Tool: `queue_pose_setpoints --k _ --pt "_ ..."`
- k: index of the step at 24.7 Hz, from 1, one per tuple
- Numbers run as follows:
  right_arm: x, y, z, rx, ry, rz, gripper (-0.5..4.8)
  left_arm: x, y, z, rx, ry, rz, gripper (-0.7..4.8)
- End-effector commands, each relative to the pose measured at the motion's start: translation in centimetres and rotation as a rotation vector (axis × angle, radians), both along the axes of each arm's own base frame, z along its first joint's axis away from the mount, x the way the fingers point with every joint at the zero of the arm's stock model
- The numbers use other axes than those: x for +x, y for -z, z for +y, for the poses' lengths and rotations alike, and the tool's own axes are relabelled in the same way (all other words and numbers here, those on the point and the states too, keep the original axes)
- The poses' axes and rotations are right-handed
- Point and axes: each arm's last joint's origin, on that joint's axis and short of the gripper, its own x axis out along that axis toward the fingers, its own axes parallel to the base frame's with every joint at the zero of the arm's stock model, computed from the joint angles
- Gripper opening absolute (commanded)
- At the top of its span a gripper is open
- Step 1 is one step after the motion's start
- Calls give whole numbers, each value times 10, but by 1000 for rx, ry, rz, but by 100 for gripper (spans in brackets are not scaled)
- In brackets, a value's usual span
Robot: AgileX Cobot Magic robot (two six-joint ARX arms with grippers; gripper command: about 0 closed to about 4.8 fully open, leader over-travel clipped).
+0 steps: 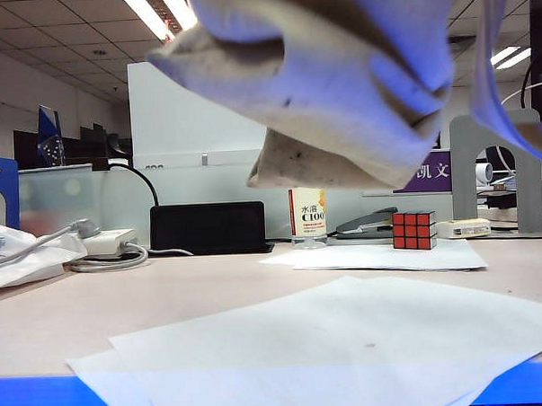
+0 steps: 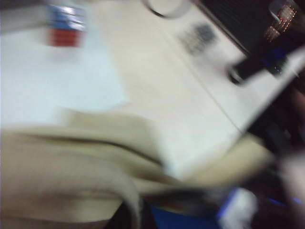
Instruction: Take the glasses case out of the canvas bag and put it on the table.
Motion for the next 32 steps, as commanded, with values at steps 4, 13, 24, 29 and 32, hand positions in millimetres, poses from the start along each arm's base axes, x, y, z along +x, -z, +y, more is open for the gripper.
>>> queue_pose_setpoints --k 4,13,24,29,32 --pt "16 7 8 -15 15 3 -8 -43 -20 -23 -59 117 -75 34" --pt "-2 -4 0 6 -19 -4 -8 -56 -67 46 -150 16 -233 479" --pt "-64 -108 -34 265 -7 -285 -8 -37 -54 149 -150 -111 13 479" --pt "-76 -124 -40 299 -25 -304 -8 -48 -51 127 -237 92 75 479" --pt "-75 -117 -39 266 -20 -240 -8 -63 -62 124 -272 140 23 479"
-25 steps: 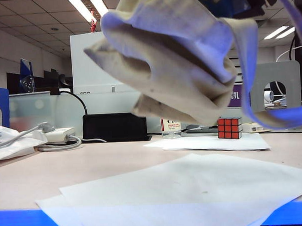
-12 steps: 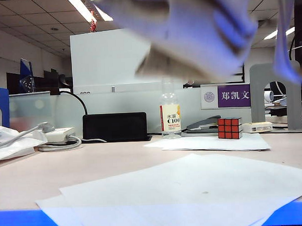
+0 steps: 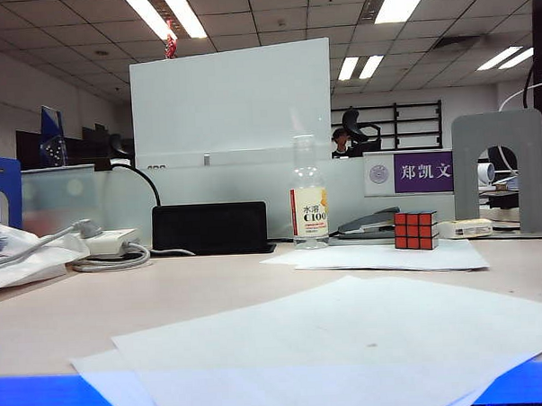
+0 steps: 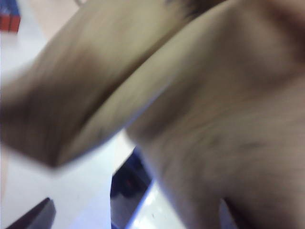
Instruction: Take the glasses case out of the canvas bag and put it on the table.
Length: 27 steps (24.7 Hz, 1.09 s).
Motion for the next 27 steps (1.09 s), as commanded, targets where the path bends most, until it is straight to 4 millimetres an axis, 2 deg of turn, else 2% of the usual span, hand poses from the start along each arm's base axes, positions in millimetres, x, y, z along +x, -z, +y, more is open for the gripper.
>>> queue_pose_setpoints --k 1,5,7,18,22,23,24,25,26,27 --pt "-2 0 -1 -4 -3 14 -8 -19 -15 5 -45 19 -78 479" --pt "-3 -1 -1 -3 -3 6 -8 -38 -25 14 -69 19 -128 479" --pt "-3 0 -1 -4 -3 9 -8 -40 -26 15 -73 21 -133 479" --pt "-3 -3 -1 11 -7 -14 -8 -38 -22 12 -89 75 -75 479" --pt "-3 -3 -1 11 -8 -13 -8 -34 -15 9 -96 112 -18 479" --pt "-3 -3 -1 11 -7 -13 -8 -32 -11 7 -88 114 -1 409" --pt "-3 -3 -1 11 -8 -13 -8 -31 -9 5 -83 121 0 301" --pt "-3 -3 -1 11 -8 -13 -8 -31 -6 1 -74 143 -10 -35" --pt "-3 -3 -1 10 -7 -13 -8 -30 -5 0 -71 156 -31 23" --pt "-3 -3 -1 10 -8 -12 -8 -28 -4 0 -39 126 -68 -4"
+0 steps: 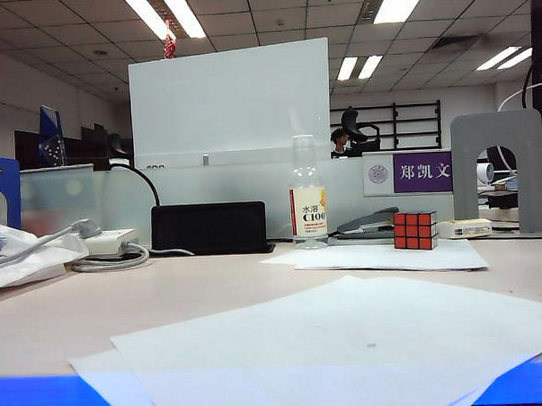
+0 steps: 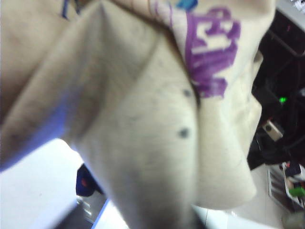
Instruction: Take the glasses case out of the canvas bag and put it on the table.
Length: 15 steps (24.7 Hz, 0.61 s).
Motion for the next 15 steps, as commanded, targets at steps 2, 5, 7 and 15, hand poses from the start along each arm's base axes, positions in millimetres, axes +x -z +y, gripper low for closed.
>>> queue_pose_setpoints --k 2,5,7,15 --pt "-4 -9 -2 33 -6 -63 -8 4 1 3 167 -194 -185 -5" --pt "-9 -11 -5 41 -6 -77 -8 14 3 20 394 -490 -288 -5" --pt "-11 -10 -6 36 -5 -68 -8 25 3 41 400 -614 -252 -5" --pt "-14 1 -7 -35 -5 8 -8 54 9 81 526 -941 -229 -5"
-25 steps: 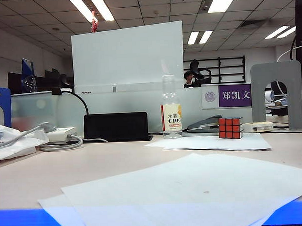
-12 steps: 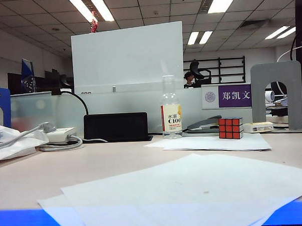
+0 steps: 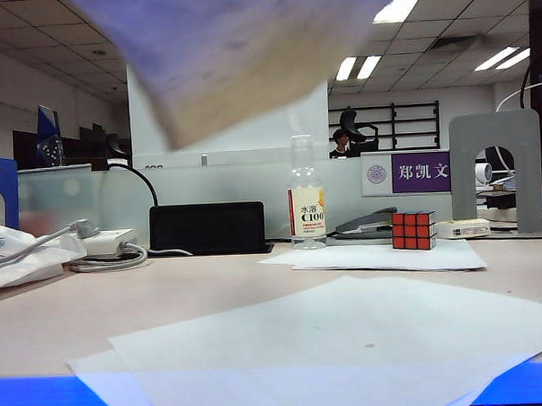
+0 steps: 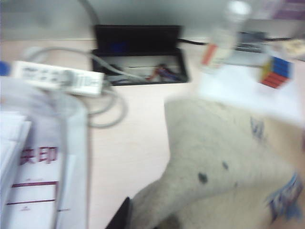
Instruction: Take the glasses case out of the canvas bag and put it on the table.
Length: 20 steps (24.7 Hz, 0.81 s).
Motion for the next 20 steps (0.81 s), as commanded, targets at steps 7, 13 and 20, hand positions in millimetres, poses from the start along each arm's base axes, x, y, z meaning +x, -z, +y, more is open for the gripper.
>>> queue_pose_setpoints --k 7,13,20 --pt "1 -3 -1 -69 50 -107 -8 52 35 -7 133 -82 122 -5" --pt "53 22 19 -376 193 -96 -8 57 36 -16 -75 103 111 175" --pt "101 49 31 -493 303 -63 -8 64 19 -37 -247 322 -65 319"
